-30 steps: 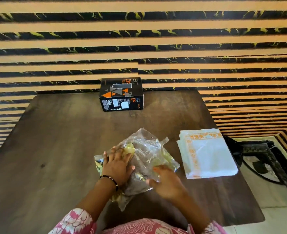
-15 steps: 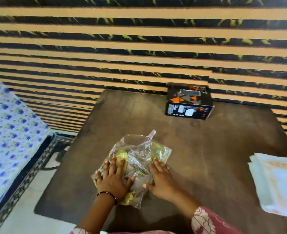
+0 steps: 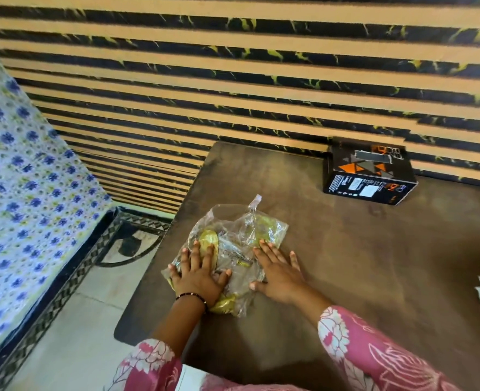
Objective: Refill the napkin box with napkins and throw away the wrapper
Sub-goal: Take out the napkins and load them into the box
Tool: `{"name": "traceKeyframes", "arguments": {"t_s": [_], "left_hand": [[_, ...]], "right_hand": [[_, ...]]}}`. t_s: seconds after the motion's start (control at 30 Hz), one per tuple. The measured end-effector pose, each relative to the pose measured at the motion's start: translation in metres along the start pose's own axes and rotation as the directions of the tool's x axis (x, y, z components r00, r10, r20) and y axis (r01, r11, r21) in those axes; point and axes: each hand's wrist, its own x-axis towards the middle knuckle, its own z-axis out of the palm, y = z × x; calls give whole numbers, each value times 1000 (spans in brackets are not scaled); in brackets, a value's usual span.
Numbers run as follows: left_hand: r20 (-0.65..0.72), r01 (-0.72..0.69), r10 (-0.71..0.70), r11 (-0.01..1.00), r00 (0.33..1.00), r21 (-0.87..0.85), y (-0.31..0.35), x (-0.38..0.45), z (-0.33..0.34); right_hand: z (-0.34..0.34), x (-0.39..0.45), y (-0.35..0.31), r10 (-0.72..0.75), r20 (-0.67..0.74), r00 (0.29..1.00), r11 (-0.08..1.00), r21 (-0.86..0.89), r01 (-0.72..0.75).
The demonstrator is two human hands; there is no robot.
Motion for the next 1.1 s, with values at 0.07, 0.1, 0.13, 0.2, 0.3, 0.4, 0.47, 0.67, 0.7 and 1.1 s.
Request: {"name": "traceKeyframes", "arguments": {"t_s": [0.07, 0.1, 0.13, 0.2, 0.3, 0.4, 0.47, 0.67, 0.7, 1.1], "left_hand": [[-1, 0, 0, 1000, 1000, 6, 1, 0, -1], [-11, 5, -5, 1000, 1000, 22, 2, 0, -1], [-29, 13, -11, 999, 1000, 44, 2, -1, -2], [-69, 20, -14, 996, 998, 86, 5, -3, -4], [-116, 45, -36, 996, 993, 71, 12, -8, -11], [-187, 23, -24, 1000, 982, -9, 33, -15, -18], [-204, -70, 57, 996, 977, -55, 60, -15, -22], [-206, -390, 359, 911, 910, -135, 171, 11, -29], [-191, -428, 400, 892, 896, -143, 187, 17, -30], [-155, -288, 252, 670, 955, -685, 331, 98, -49]], "right_hand": [[0, 1, 1, -10, -8, 1000, 1000, 27, 10], [-1, 2, 3, -25, -50, 998, 996, 90, 29], [-2, 2, 4, -40, -125, 991, 977, 203, 65], [-7, -3, 7, 11, -279, 960, 878, 462, 125], [-19, -16, 17, 145, -372, 917, 776, 618, 127], [-31, -29, 38, 211, -402, 891, 747, 654, 118], [-37, -37, 61, 278, -409, 869, 730, 678, 85], [-72, -64, 151, 529, -421, 737, 624, 782, -1], [-81, -67, 163, 564, -415, 714, 605, 796, -15], [-165, -33, 280, 752, -101, 651, 268, 950, -163]]}}
